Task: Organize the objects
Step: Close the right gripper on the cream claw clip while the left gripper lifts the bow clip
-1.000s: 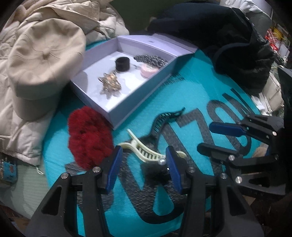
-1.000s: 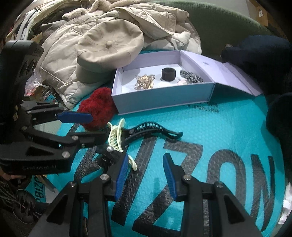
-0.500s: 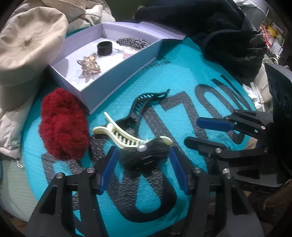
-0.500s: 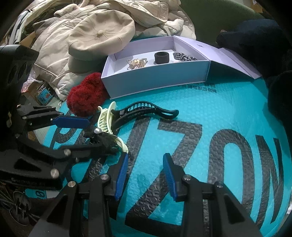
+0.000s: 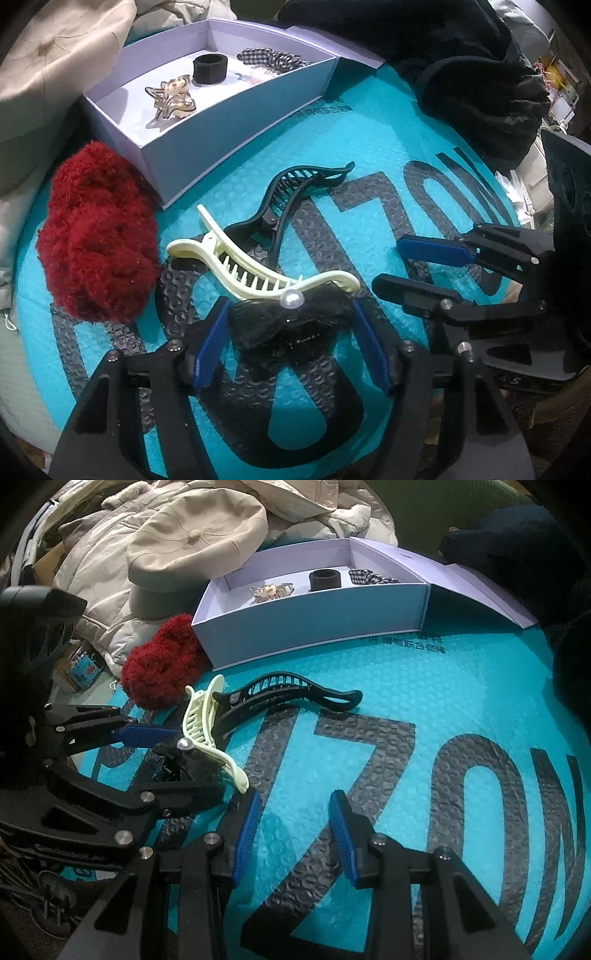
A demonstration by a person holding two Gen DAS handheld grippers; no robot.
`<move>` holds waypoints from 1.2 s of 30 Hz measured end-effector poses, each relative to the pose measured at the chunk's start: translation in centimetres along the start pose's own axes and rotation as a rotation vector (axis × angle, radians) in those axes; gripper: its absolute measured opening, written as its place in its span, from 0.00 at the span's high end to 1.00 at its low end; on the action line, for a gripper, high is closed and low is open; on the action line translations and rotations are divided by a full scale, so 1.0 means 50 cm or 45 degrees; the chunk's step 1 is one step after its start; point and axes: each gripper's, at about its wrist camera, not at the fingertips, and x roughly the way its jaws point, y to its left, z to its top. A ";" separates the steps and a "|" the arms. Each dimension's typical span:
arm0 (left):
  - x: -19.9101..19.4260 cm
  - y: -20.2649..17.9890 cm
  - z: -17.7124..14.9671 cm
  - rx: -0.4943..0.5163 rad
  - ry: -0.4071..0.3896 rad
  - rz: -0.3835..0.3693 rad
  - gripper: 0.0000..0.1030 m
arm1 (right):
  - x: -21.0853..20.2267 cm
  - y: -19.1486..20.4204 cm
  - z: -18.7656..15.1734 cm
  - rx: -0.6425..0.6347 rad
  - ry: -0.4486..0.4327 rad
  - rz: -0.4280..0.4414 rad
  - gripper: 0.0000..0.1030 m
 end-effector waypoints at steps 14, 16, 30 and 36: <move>-0.041 0.058 -0.053 -0.002 0.010 0.091 0.50 | 0.027 0.048 0.034 -0.069 -0.002 0.107 0.62; -0.047 0.075 -0.062 -0.024 0.006 0.105 0.50 | 0.028 0.056 0.038 -0.083 -0.003 0.124 0.62; -0.067 0.132 -0.073 -0.069 -0.017 0.150 0.50 | 0.048 0.133 0.064 -0.171 -0.009 0.264 0.62; -0.081 0.177 -0.077 -0.115 -0.024 0.184 0.50 | 0.078 0.172 0.081 -0.240 -0.022 0.229 0.62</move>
